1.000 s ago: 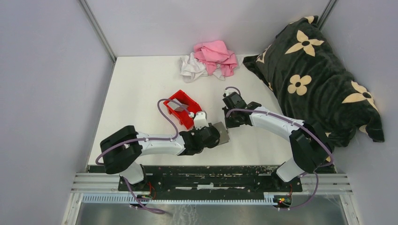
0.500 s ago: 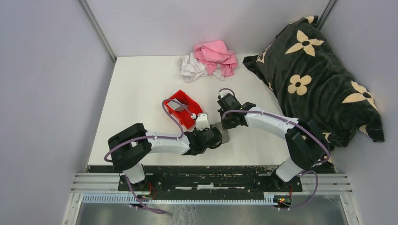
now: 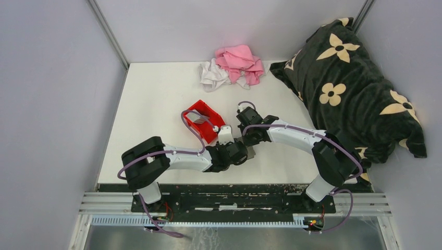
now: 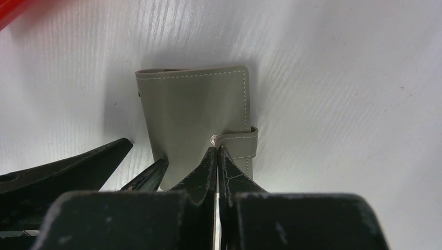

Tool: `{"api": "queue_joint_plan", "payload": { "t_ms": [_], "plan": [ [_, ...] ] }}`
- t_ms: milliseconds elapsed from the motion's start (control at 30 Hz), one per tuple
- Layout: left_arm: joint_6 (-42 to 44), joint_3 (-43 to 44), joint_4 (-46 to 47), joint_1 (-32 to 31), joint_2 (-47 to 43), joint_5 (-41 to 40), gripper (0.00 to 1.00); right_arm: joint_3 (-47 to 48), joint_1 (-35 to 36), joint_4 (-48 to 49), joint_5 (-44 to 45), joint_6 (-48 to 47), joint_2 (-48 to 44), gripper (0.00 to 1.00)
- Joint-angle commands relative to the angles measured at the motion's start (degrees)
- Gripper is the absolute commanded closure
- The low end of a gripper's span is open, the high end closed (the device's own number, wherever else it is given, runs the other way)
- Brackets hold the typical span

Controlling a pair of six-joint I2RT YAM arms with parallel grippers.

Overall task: Put the credit cards into the card holder
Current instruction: Close the card holder at the center of the board.

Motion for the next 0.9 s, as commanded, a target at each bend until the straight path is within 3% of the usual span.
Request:
{"api": "queue_joint_plan", "payload": {
  "t_ms": [0, 867],
  "plan": [
    [0.02, 1.28, 2.46, -0.10, 1.05, -1.54, 0.53, 2.15, 0.68, -0.26, 1.56, -0.72, 0.75, 0.99],
    [0.71, 2.61, 4.19, -0.08, 3.36, -0.09, 0.53, 3.01, 2.50, -1.14, 6.74, -4.18, 4.38, 0.97]
  ]
}}
